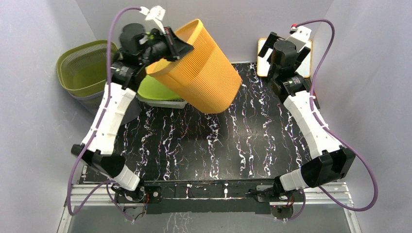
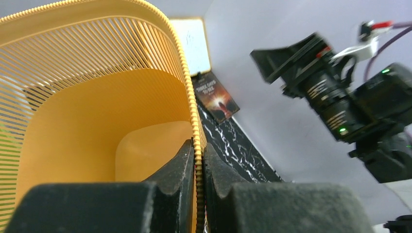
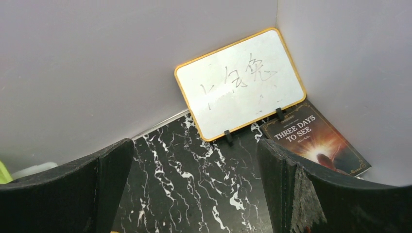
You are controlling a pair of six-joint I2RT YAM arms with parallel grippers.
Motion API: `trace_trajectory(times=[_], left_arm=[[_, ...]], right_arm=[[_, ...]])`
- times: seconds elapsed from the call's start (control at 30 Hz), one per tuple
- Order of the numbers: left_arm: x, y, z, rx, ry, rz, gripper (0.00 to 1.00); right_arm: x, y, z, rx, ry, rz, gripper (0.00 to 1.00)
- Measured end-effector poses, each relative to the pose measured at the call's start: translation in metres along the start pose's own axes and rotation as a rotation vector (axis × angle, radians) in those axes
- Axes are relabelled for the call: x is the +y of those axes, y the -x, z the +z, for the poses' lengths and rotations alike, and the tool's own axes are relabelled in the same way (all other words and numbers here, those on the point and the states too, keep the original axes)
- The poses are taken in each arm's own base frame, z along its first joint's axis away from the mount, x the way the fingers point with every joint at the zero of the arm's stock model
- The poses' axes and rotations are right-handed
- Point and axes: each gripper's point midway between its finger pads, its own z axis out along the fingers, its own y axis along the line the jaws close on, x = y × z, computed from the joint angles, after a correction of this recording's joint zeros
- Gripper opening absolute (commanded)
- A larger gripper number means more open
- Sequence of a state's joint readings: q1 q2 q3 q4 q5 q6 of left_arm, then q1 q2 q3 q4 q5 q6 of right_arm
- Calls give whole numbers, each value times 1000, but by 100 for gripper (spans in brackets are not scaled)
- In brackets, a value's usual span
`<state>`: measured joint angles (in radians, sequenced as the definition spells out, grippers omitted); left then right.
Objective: Turn the large container upside down
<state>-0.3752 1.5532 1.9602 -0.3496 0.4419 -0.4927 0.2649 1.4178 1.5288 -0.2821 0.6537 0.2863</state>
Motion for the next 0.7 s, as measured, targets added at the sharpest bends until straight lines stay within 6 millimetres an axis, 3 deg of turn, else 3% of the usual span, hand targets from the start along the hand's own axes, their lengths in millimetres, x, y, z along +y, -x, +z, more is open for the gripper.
trace_trajectory(times=[0.27, 0.4, 0.7], left_arm=[[5, -70, 59, 147, 56, 43, 0], [10, -86, 71, 173, 92, 94, 0], [18, -117, 96, 215, 171, 208, 0]], right_arm=[[-21, 11, 11, -13, -36, 15, 98], [-27, 10, 15, -8, -36, 16, 98], [-39, -16, 23, 46, -39, -2, 98]])
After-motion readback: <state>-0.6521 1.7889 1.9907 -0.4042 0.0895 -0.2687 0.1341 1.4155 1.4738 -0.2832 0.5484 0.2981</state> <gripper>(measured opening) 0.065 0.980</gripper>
